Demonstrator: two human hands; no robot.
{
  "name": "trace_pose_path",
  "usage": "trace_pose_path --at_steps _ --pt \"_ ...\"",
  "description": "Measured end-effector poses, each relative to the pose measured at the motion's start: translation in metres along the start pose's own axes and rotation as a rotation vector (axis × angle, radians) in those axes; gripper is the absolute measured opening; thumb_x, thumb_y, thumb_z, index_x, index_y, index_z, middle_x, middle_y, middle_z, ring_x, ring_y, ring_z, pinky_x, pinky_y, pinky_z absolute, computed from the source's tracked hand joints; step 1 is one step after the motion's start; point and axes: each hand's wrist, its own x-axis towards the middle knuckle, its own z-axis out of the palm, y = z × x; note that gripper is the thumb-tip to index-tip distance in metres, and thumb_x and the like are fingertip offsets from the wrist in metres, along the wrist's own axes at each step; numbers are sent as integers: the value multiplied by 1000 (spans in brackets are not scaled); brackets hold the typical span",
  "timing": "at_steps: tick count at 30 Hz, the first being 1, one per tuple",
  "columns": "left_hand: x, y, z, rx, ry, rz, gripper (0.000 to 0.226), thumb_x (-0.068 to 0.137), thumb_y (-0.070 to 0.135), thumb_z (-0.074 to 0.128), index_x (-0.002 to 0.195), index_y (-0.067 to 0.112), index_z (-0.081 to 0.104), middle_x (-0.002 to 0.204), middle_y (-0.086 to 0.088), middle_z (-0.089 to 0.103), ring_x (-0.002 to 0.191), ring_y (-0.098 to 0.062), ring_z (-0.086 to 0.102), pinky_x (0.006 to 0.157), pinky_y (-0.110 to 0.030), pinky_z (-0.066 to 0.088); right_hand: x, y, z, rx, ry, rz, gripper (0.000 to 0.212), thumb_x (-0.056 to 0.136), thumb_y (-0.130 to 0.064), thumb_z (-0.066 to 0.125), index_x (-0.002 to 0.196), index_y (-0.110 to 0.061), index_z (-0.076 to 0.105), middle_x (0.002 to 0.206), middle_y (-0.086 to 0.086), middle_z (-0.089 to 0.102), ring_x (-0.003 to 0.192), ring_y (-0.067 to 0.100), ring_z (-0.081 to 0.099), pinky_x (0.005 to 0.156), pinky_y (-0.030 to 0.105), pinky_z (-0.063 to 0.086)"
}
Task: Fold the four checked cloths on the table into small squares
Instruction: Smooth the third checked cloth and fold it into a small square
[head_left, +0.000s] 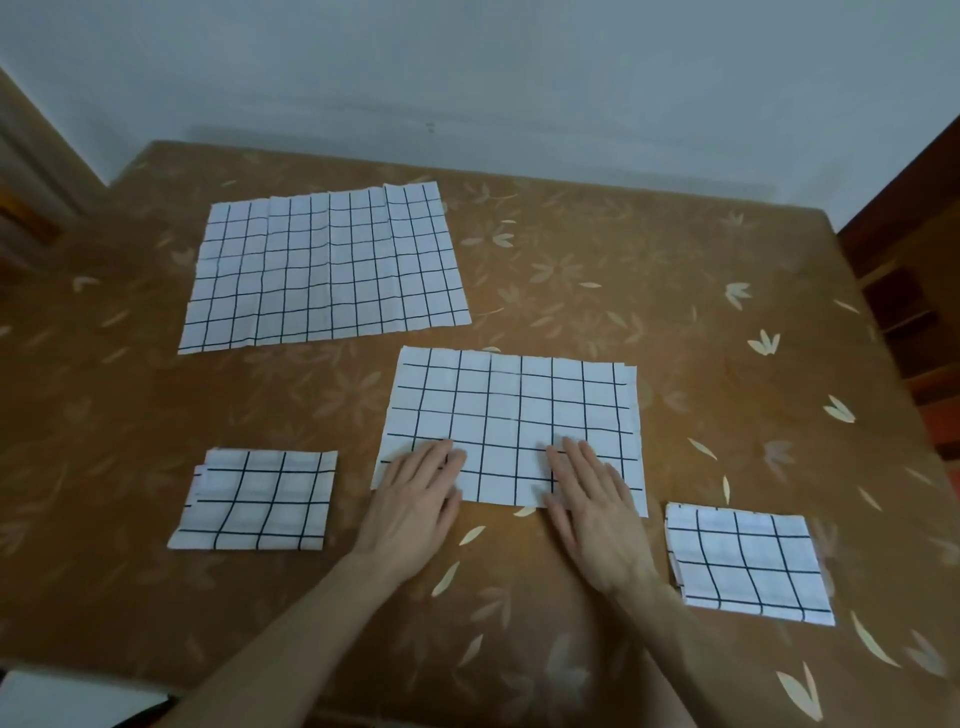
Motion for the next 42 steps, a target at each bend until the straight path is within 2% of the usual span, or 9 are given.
trace_pose_path --at_steps 4,7,12,16,21,26,28,34,42 --pt "4 9 16 67 -152 -58 59 107 49 17 161 28 28 169 0 24 157 -20 17 126 -43 14 0 -4 17 -30 -139 70 65 107 -61 18 164 -38 -5 172 -11 -8 158 13 -14 129 43 -1" --pt "4 11 16 85 -212 -91 64 105 52 7 162 29 22 171 0 16 158 -21 9 127 -45 12 -1 -2 21 -53 -176 82 67 106 -63 12 164 -36 -8 171 -11 -13 157 13 -20 127 43 -6" --pt "9 18 7 69 -270 -114 66 102 54 8 164 30 15 172 1 7 159 -21 0 128 -46 6 1 -3 17 -41 -204 93 65 107 -63 13 162 -40 -11 171 -12 -14 156 11 -24 126 40 -12" --pt "7 15 8 128 -237 -60 70 101 58 5 164 28 12 173 -2 3 159 -25 -4 127 -54 11 -3 -5 7 -105 -117 83 60 110 -55 21 164 -39 2 173 -6 -3 160 16 -8 127 45 0" --pt "-1 31 17 60 -226 3 63 106 51 14 165 27 8 173 0 2 159 -20 -2 125 -53 17 -10 -28 8 -174 -59 -84 61 110 -44 29 166 -27 11 174 -1 9 160 19 11 124 45 15" --pt "-19 39 15 11 -209 -105 60 102 44 30 151 14 49 157 -12 46 144 -29 45 115 -52 41 -8 -58 19 -170 -161 -156 61 111 -43 28 166 -24 10 174 -4 6 160 16 5 123 45 16" --pt "-26 34 15 -1 -220 -99 60 102 44 31 148 13 51 152 -12 52 140 -29 49 115 -49 41 -10 -63 24 -157 -210 -152 60 112 -48 22 166 -23 11 174 -5 4 160 15 3 123 46 16" --pt "-40 11 16 41 -251 36 64 107 57 12 163 26 23 171 -3 19 157 -22 15 123 -48 16 -15 -62 26 -169 -278 -138 67 110 -58 20 166 -25 6 174 -7 0 160 12 -2 125 46 10" --pt "-44 5 14 69 -258 83 68 104 65 19 164 34 7 173 -3 4 159 -24 1 124 -57 15 -26 -40 15 -142 -276 -30 67 108 -62 14 165 -31 -5 173 -12 -9 158 8 -11 127 44 4"
